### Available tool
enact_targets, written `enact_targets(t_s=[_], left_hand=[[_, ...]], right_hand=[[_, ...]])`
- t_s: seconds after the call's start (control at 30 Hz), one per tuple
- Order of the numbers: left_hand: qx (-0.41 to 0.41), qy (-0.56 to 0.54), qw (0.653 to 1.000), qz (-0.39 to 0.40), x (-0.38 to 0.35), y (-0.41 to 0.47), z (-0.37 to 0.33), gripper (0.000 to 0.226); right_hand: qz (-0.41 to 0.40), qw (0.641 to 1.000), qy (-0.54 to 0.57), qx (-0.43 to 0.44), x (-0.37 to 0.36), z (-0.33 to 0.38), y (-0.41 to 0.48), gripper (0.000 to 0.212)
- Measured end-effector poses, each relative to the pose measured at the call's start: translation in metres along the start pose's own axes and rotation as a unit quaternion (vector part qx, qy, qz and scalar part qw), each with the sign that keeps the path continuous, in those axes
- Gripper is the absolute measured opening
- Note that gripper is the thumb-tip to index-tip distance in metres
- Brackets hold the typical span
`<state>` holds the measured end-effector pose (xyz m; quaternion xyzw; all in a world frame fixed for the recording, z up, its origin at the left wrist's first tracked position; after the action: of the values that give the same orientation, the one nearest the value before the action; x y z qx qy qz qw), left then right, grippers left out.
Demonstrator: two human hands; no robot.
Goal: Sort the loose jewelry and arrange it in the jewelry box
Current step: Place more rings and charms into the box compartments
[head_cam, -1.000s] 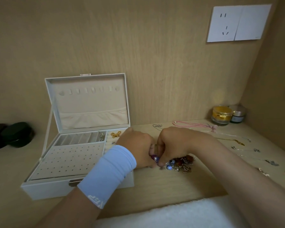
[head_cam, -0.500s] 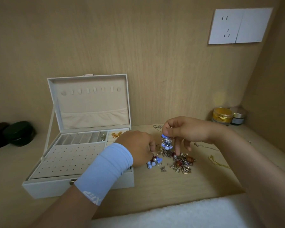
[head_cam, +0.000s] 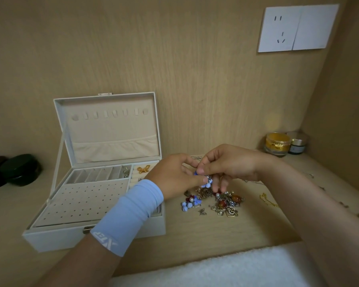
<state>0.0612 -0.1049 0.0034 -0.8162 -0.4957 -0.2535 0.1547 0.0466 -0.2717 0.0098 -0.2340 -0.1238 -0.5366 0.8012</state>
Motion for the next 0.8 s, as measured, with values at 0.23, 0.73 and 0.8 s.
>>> enact_targets(t_s=[0.23,0.73,0.8], left_hand=[[-0.016,0.006,1.000,0.017,0.004,0.001,0.000,0.024],[-0.029,-0.046,0.998,0.039,0.035,0.002,-0.003,0.033],[-0.033,-0.050,0.997,0.043,0.038,0.003,-0.002,0.034]], right_hand=[[0.000,0.999,0.025,-0.031,0.004,-0.001,0.002,0.025],[0.021,0.937,-0.348,0.033,-0.043,0.004,0.014,0.025],[0.022,0.934,-0.354,0.037,-0.047,0.003,0.015,0.020]])
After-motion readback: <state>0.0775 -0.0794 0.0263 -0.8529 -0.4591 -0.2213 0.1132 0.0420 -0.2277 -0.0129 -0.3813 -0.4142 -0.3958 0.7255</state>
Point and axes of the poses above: each hand's wrist, its own y-axis towards the middle knuckle, its own x-axis out of the back of the hand, z = x × y, the point moved 3 cm from there along y, towards the middle knuckle, and after that the axes turned 6 degrees about -y, right-handed, at the moved point
